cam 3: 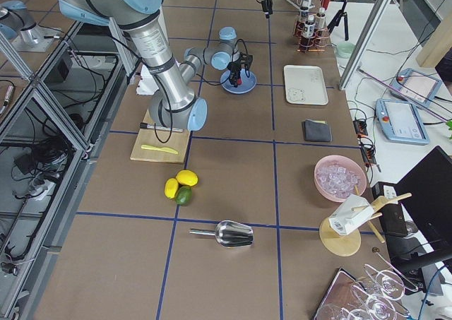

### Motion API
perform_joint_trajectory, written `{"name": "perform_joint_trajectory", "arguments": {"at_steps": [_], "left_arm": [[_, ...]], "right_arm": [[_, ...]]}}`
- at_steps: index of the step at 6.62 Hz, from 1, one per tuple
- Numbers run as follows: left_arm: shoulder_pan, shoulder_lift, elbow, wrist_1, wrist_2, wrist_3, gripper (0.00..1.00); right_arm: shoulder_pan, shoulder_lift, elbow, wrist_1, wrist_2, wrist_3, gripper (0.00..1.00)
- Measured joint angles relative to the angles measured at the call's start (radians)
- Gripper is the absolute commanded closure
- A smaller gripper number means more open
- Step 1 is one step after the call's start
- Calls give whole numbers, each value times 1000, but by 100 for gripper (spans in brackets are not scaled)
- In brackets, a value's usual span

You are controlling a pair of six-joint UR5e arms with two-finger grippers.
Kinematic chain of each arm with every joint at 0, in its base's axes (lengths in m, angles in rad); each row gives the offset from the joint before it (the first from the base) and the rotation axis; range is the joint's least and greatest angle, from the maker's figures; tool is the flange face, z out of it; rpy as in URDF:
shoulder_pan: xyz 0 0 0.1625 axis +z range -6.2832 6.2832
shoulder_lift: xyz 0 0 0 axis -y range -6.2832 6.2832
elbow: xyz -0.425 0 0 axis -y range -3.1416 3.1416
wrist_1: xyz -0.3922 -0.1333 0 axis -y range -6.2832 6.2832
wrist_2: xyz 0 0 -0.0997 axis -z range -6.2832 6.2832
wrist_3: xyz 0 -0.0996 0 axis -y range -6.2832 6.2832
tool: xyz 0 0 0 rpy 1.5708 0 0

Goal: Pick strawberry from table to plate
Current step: 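Open the right gripper to release the strawberry and withdraw the right arm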

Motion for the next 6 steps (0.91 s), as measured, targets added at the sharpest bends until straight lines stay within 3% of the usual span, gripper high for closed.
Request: {"name": "perform_joint_trajectory", "arguments": {"at_steps": [2,3,6], "left_arm": [[0,1,2,0,0,0,13],[-1,5,0,0,0,4,13],[-61,87,-6,2,-5,220,13]], "right_arm": [[10,-2,24,-1,5,-5,0],[33,-33,87,-14,27,-9,0],[226,-346,427,-71,227,-251,0]]}}
